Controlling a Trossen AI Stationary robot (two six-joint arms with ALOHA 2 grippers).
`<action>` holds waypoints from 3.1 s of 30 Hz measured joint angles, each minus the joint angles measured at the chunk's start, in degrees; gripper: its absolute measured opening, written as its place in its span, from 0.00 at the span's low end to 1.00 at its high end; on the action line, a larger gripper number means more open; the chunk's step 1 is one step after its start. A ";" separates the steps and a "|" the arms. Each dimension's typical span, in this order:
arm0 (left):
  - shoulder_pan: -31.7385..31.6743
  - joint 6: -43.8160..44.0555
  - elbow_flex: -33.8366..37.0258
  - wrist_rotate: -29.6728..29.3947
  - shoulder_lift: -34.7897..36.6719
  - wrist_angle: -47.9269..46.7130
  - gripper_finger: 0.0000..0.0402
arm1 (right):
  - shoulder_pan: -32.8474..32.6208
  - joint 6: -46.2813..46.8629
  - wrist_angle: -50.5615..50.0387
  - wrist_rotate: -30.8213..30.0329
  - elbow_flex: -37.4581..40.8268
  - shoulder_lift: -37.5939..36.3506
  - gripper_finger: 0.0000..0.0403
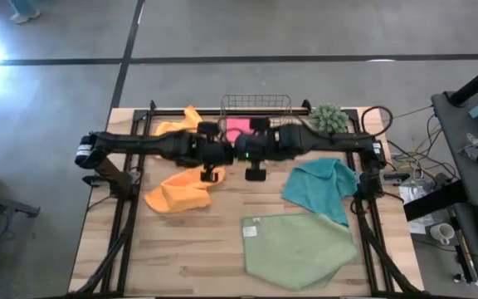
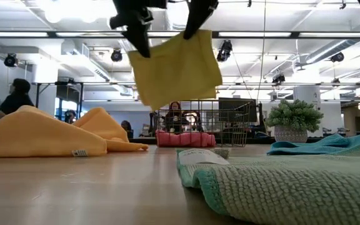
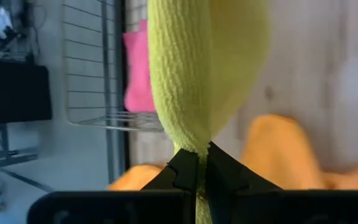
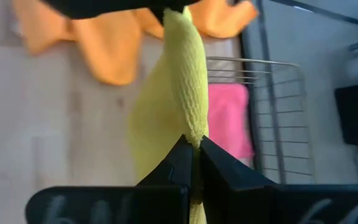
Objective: Fold microfiber towels
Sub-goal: Put the folded yellow microfiber cloth into the gold wire basket
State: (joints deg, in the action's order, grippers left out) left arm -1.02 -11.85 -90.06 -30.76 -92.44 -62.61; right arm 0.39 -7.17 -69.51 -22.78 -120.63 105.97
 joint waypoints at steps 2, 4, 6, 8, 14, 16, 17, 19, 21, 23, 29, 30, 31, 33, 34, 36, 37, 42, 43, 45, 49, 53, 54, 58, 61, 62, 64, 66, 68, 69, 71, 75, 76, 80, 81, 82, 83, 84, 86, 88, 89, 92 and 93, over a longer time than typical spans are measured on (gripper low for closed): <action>-2.37 -3.06 0.00 -0.01 0.43 2.72 0.00 | 2.22 -1.61 0.51 -0.03 -0.01 -0.56 0.02; -4.45 -5.96 -0.06 -0.04 0.52 6.16 0.00 | 4.39 -3.17 1.55 0.25 -0.03 -0.78 0.02; -6.42 -8.91 -0.34 0.04 0.53 7.54 0.00 | 6.53 -4.74 2.11 1.59 -0.02 -0.99 0.02; -8.16 -12.15 -0.76 0.04 0.53 11.21 0.00 | 8.59 -6.73 4.02 4.48 -0.02 -1.45 0.02; -12.72 -20.19 -1.00 -0.07 -0.30 18.60 0.00 | 13.99 -11.73 4.78 6.60 -0.07 -1.74 0.02; -14.18 -22.41 -1.18 -0.22 -0.43 21.03 0.00 | 15.71 -13.87 5.42 6.94 -0.11 -1.78 0.02; -14.86 -23.52 -1.18 -0.18 -0.44 21.83 0.00 | 16.55 -14.95 5.85 7.32 -0.13 -1.79 0.02; -16.16 -25.41 -1.18 -0.04 -0.83 24.07 0.00 | 18.41 -16.57 6.47 8.99 -0.14 -1.79 0.02; -17.51 -26.16 -1.20 0.11 -1.29 25.95 0.00 | 20.43 -17.80 6.36 11.35 -0.14 -1.79 0.02; -18.54 -26.98 -1.40 0.90 -1.80 27.74 0.00 | 22.65 -19.14 5.65 11.25 0.03 -1.64 0.02; -21.29 -28.83 -2.15 2.60 -5.39 29.83 0.00 | 29.53 -25.02 7.20 15.22 0.08 -1.63 0.02; -21.56 -29.23 -2.55 2.73 -6.12 29.81 0.00 | 30.88 -25.69 7.50 16.92 0.13 -1.58 0.02; -21.79 -29.39 -3.09 2.73 -6.70 30.48 0.00 | 32.11 -26.37 7.73 18.82 0.21 -1.49 0.02; -22.44 -29.53 -3.93 2.77 -7.62 31.10 0.00 | 34.08 -27.15 8.23 22.43 0.70 -1.44 0.02; -22.68 -29.78 -4.24 2.73 -8.26 31.13 0.00 | 34.72 -27.35 8.68 23.80 1.05 -1.45 0.02; -23.37 -31.21 -4.33 3.06 -9.34 31.69 0.00 | 35.64 -27.40 9.17 25.61 1.84 -1.48 0.02; -23.65 -31.82 -4.26 3.21 -9.96 31.88 0.00 | 36.00 -27.38 9.58 26.15 2.47 -1.46 0.02; -25.78 -32.09 -4.26 4.51 -11.94 32.85 0.00 | 37.23 -28.35 10.52 27.73 3.81 0.92 0.02; -26.32 -32.07 -4.26 5.22 -12.39 32.71 0.00 | 37.47 -28.60 10.66 27.76 4.07 1.49 0.02; -27.28 -32.04 -4.26 7.39 -13.32 32.52 0.00 | 37.67 -28.86 11.59 27.75 4.49 2.65 0.02; -28.50 -31.97 -4.26 11.97 -14.92 30.97 0.00 | 38.67 -30.25 12.47 27.80 4.65 4.77 0.02; -28.54 -31.98 -4.17 13.41 -16.09 29.22 0.00 | 40.02 -31.73 15.51 27.46 4.80 6.68 0.02; -28.54 -31.96 -4.17 13.58 -16.11 28.92 0.00 | 40.38 -31.78 16.78 27.43 4.80 6.87 0.02; -28.56 -31.52 -4.26 14.80 -16.06 25.39 0.00 | 40.99 -32.78 18.24 28.39 4.90 7.48 0.02; -28.89 -32.38 -4.20 14.28 -15.64 24.84 0.00 | 40.98 -33.59 19.31 28.42 5.64 7.74 0.02; -29.08 -33.06 -4.20 13.50 -15.47 26.08 0.00 | 41.06 -33.59 20.05 27.92 5.65 7.74 0.02; -29.69 -34.62 -4.20 11.33 -15.04 28.96 0.00 | 41.32 -33.48 21.97 27.24 5.63 7.58 0.02; -30.13 -35.05 -5.33 10.64 -14.88 29.57 0.00 | 41.38 -34.01 23.85 25.73 5.63 7.38 0.02; -30.42 -35.08 -7.08 10.64 -14.88 29.02 0.00 | 41.27 -35.20 25.76 23.11 5.63 7.19 0.02; -30.49 -35.08 -7.96 10.64 -14.88 28.72 0.00 | 41.26 -35.51 25.97 22.67 5.49 7.10 0.02; -30.48 -35.02 -9.49 10.73 -14.88 27.85 0.00 | 41.28 -35.47 24.98 22.69 4.87 6.95 0.02; -30.42 -31.74 -11.16 13.81 -14.86 21.62 0.00 | 41.12 -38.17 23.07 23.65 5.81 6.67 0.02; -30.42 -30.79 -11.15 16.01 -14.86 20.26 0.00 | 41.08 -39.08 23.40 24.01 6.63 6.68 0.02; -30.37 -30.44 -9.88 18.52 -15.50 19.52 0.00 | 40.93 -41.83 25.20 24.08 9.33 6.80 0.02; -30.40 -30.45 -9.88 18.41 -15.90 19.70 0.00 | 40.96 -42.20 25.87 23.85 9.81 6.80 0.02; -30.43 -30.43 -9.88 18.35 -16.16 19.73 0.00 | 41.01 -42.39 26.81 23.53 10.29 6.80 0.02; -30.53 -30.43 -9.88 18.36 -16.45 19.70 0.00 | 41.02 -42.45 27.85 22.85 10.74 6.80 0.02; -30.55 -30.43 -9.88 18.32 -16.70 19.65 0.00 | 41.02 -42.51 29.15 22.04 11.12 6.80 0.02; -30.94 -30.47 -9.97 18.29 -17.30 19.65 0.00 | 41.02 -42.88 31.16 21.48 11.50 6.83 0.02; -31.48 -30.46 -10.01 18.24 -18.18 20.20 0.00 | 41.04 -43.01 31.96 21.03 11.43 6.84 0.02; -31.64 -30.37 -10.04 18.25 -18.64 20.37 0.00 | 41.05 -43.05 31.88 20.82 11.37 6.84 0.02; -31.64 -27.64 -10.03 18.27 -19.46 20.18 0.00 | 41.06 -43.10 31.68 20.79 11.56 6.87 0.02; -31.59 -26.96 -10.03 18.29 -19.52 19.96 0.00 | 41.06 -43.14 31.24 21.19 11.72 6.87 0.02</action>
State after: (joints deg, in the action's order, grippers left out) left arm -32.62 -38.81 -100.09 -12.47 -111.96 -42.66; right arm 41.45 -50.31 -38.28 -1.59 -108.91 112.84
